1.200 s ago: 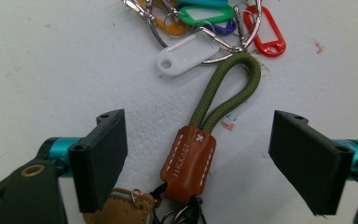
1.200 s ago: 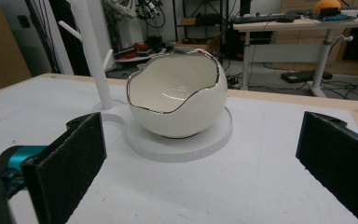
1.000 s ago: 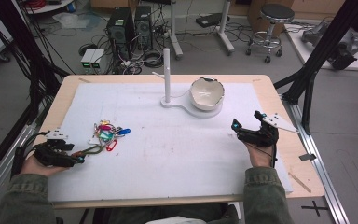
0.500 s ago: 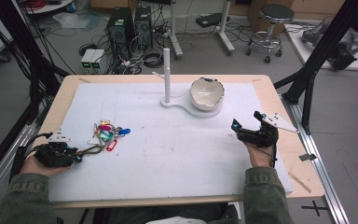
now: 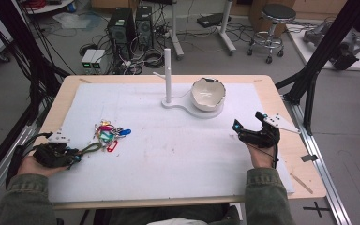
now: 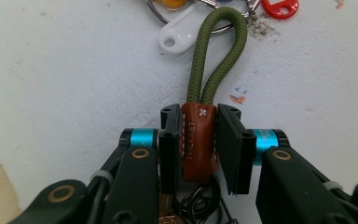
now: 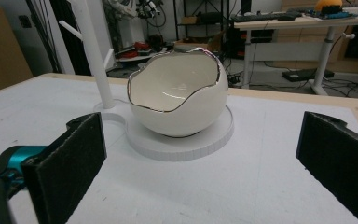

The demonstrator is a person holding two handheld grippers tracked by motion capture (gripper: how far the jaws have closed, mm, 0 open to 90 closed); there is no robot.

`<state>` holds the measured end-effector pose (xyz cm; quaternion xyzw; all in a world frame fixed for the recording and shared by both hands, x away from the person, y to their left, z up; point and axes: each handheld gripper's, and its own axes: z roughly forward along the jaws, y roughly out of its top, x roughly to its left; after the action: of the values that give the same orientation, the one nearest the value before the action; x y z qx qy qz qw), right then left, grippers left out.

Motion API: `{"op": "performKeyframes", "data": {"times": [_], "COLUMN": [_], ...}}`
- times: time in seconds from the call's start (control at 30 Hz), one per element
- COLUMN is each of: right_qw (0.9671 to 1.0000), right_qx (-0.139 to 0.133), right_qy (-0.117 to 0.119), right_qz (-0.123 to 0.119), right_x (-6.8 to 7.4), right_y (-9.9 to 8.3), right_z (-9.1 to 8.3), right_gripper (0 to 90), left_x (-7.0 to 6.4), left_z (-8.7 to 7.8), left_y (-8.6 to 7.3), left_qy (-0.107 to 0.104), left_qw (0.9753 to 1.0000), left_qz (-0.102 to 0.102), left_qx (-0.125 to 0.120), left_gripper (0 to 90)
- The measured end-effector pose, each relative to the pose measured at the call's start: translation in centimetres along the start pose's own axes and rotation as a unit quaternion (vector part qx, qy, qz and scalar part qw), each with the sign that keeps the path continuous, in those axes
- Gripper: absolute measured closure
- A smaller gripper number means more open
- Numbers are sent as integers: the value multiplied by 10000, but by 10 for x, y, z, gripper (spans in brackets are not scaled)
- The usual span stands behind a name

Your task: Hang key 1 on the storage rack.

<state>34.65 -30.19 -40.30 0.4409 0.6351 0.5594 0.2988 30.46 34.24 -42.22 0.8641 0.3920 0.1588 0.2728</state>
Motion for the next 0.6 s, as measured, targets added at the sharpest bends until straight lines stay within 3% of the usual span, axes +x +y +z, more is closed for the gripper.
{"op": "performKeyframes", "data": {"times": [0.2,0.27,0.4,0.6], "right_qw": [10000,10000,10000,10000], "right_qx": [-21,-13,-24,-9], "right_qy": [-5,-9,-17,-47], "right_qz": [-22,-7,-27,-14], "right_x": [0,0,0,0], "right_y": [0,0,0,0], "right_z": [0,0,0,-1], "right_gripper": [5,6,5,5], "left_x": [1,1,2,2], "left_z": [-5,-6,-10,-14], "left_y": [2,3,4,8], "left_qy": [-70,-56,-108,-146], "left_qw": [9999,9994,9984,9977], "left_qz": [-64,-286,-490,-564], "left_qx": [-107,-163,-270,-332], "left_gripper": [714,716,716,717]}}
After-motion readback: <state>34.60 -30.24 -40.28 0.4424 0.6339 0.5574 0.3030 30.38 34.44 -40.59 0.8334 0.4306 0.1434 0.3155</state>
